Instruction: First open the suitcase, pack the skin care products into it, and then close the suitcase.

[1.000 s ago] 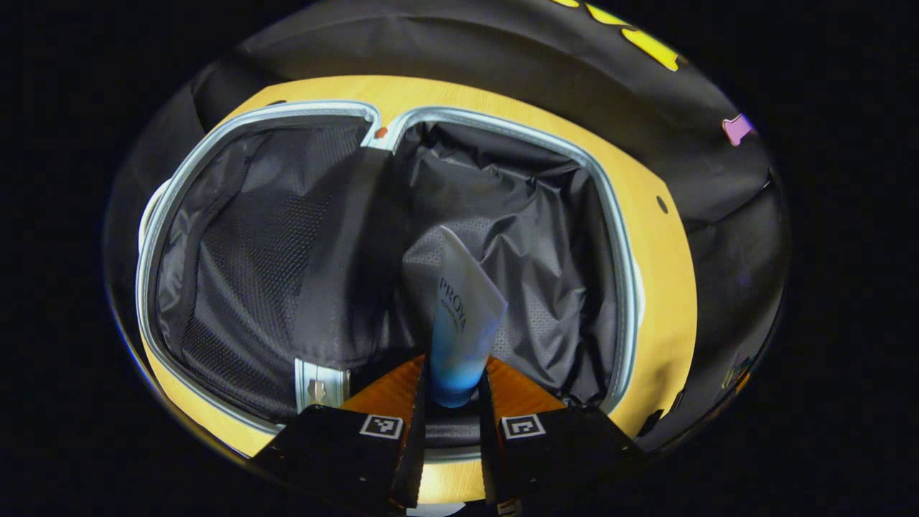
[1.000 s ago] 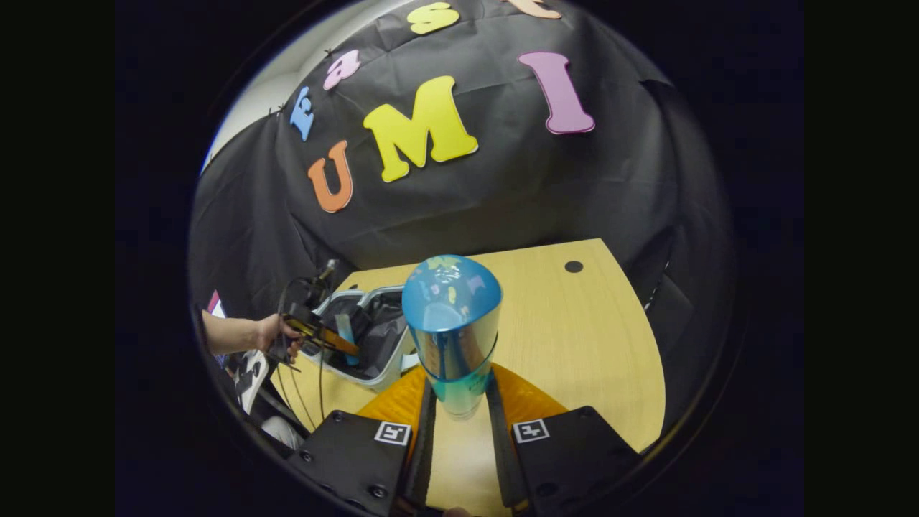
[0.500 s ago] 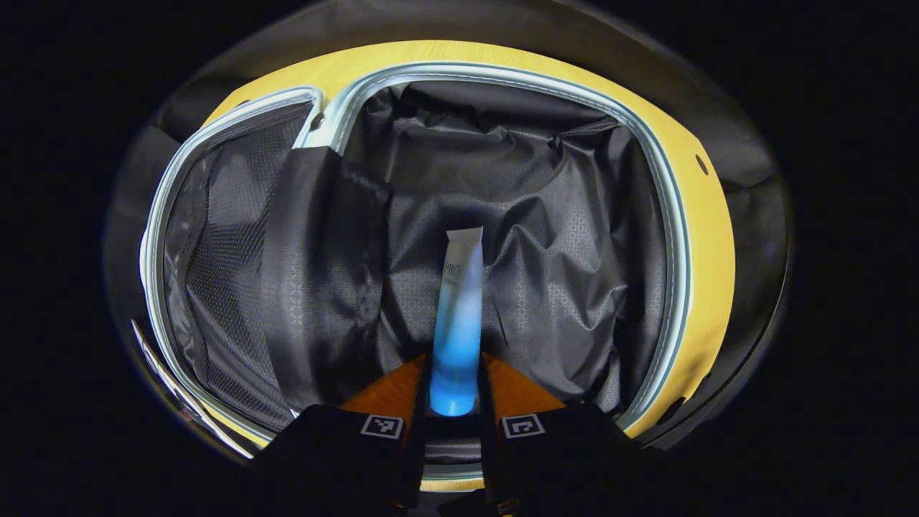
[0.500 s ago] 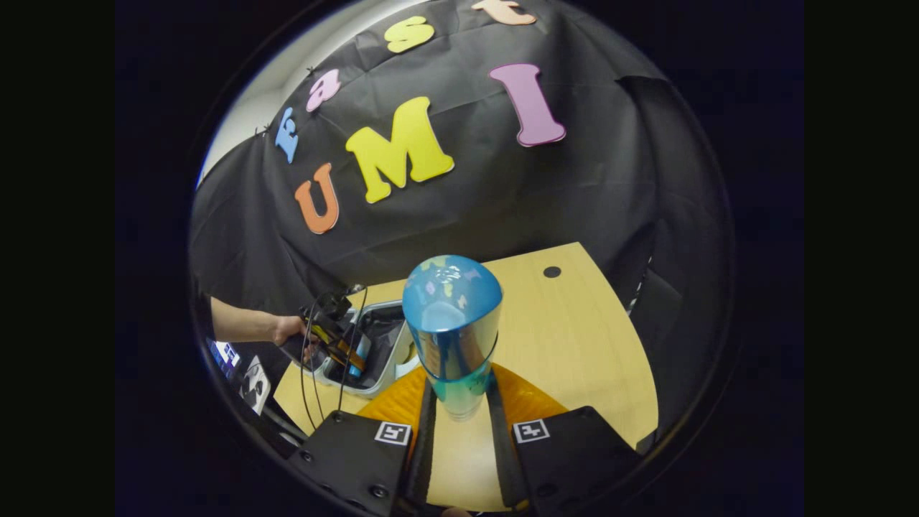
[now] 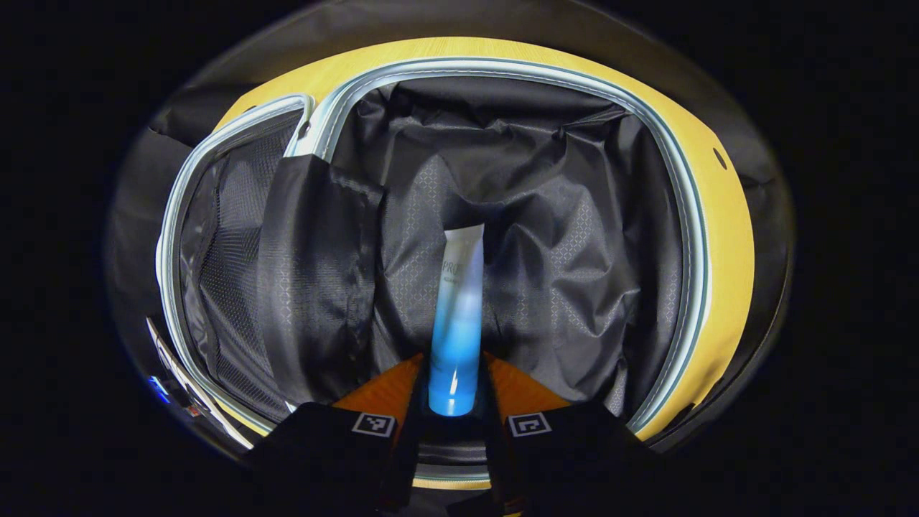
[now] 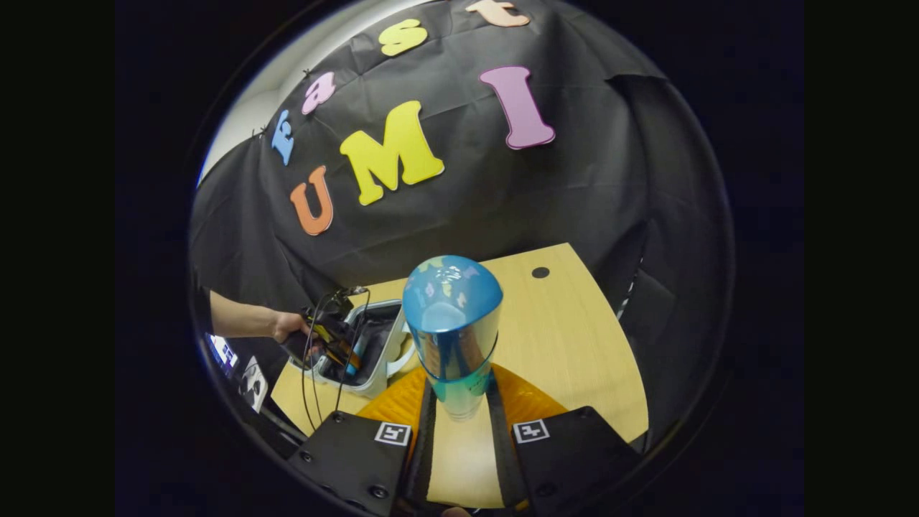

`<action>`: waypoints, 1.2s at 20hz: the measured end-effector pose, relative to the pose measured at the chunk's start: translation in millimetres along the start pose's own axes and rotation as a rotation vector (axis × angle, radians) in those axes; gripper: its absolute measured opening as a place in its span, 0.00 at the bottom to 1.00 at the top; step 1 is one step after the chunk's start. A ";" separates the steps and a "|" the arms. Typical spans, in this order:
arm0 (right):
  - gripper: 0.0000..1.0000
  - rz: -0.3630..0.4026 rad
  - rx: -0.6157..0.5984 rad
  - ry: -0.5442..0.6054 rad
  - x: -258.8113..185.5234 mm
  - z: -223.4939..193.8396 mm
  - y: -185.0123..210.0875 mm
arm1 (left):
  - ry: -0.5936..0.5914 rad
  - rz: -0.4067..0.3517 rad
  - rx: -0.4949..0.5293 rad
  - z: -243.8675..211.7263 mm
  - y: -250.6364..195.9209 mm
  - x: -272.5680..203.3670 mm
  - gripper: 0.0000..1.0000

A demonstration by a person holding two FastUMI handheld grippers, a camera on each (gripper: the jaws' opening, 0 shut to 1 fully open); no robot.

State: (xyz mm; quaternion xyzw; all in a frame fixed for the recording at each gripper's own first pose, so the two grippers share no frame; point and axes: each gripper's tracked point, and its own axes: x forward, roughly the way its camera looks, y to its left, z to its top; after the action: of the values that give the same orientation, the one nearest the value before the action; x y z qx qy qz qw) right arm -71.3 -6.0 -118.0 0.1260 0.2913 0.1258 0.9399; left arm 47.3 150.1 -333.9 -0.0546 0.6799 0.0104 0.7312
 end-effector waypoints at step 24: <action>0.35 0.145 -0.050 0.869 249.9 -135.6 245.7 | -0.928 -0.077 -0.160 -127.8 35.3 -204.4 0.99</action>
State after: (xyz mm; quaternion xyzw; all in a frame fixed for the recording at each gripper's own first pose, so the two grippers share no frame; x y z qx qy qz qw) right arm 9.7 323.7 -279.0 0.0587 0.6468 0.2398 0.7216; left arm -98.2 185.2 -141.7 -0.1256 0.2757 0.0589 0.9512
